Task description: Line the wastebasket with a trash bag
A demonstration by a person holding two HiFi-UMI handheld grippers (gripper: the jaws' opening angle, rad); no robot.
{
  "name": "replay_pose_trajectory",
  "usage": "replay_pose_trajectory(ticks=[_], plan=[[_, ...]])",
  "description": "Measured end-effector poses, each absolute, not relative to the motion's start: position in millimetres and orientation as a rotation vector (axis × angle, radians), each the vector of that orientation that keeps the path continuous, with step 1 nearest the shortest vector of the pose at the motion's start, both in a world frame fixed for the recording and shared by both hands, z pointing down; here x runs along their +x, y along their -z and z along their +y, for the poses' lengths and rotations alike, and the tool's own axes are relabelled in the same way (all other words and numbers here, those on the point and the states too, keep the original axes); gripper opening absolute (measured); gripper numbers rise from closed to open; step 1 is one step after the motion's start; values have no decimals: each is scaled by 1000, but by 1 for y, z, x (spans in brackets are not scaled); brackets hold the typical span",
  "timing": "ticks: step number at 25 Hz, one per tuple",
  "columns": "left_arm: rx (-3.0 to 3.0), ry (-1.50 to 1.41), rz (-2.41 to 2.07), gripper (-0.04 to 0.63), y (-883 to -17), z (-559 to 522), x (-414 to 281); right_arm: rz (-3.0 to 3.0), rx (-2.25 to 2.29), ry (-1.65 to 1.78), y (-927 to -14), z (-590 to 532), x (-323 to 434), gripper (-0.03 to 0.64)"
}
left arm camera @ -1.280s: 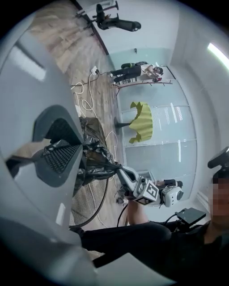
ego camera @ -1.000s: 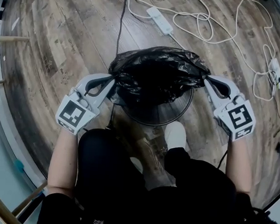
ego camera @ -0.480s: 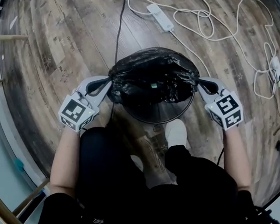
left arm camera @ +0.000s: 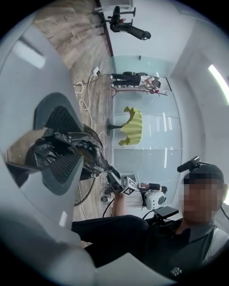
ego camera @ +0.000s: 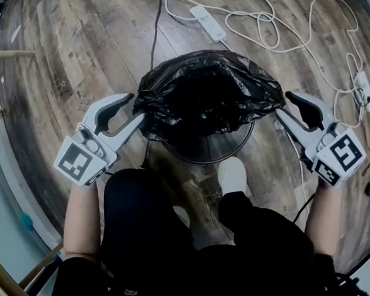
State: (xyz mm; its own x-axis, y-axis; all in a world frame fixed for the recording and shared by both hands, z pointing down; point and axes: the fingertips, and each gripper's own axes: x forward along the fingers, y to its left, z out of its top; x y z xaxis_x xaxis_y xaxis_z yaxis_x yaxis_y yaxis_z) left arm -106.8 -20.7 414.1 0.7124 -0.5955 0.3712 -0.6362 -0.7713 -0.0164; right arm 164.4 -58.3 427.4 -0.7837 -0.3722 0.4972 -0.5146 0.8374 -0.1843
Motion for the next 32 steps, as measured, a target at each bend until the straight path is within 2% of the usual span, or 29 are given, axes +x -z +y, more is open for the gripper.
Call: replay_pose_trajectory(ticks=[7,11,16,21,24,28,30,31,32], plan=[[2960,-769,-797,187,-406,-12,-51,-2572,462,-115,-397,-36,102,156],[3004,-797,-728,187,-413,-8,-34,-2563,497,-134,-397,-38,93,156],[2979,-684,-804,186,-411,-11,-38,-2414,516,-198,-426,-40,128,156],[2933,-616,-872,184,-413,-16,-40,-2463,656,-466,-419,-48,183,155],[2822,-383,-1001,146,-390,-25,-46,-2664,854,-435,-375,-63,167,155],[2781,-81,-1157,17,-356,-29,-53,-2766,866,-447,-356,-72,120,123],[2773,-109,-1278,6,-357,-34,-53,-2763,852,-430,-351,-70,111,32],[2758,-165,-1340,6,-361,-37,-54,-2753,853,-410,-350,-68,109,2],[2731,-237,-1403,6,-368,-40,-57,-2742,864,-391,-350,-67,106,2]])
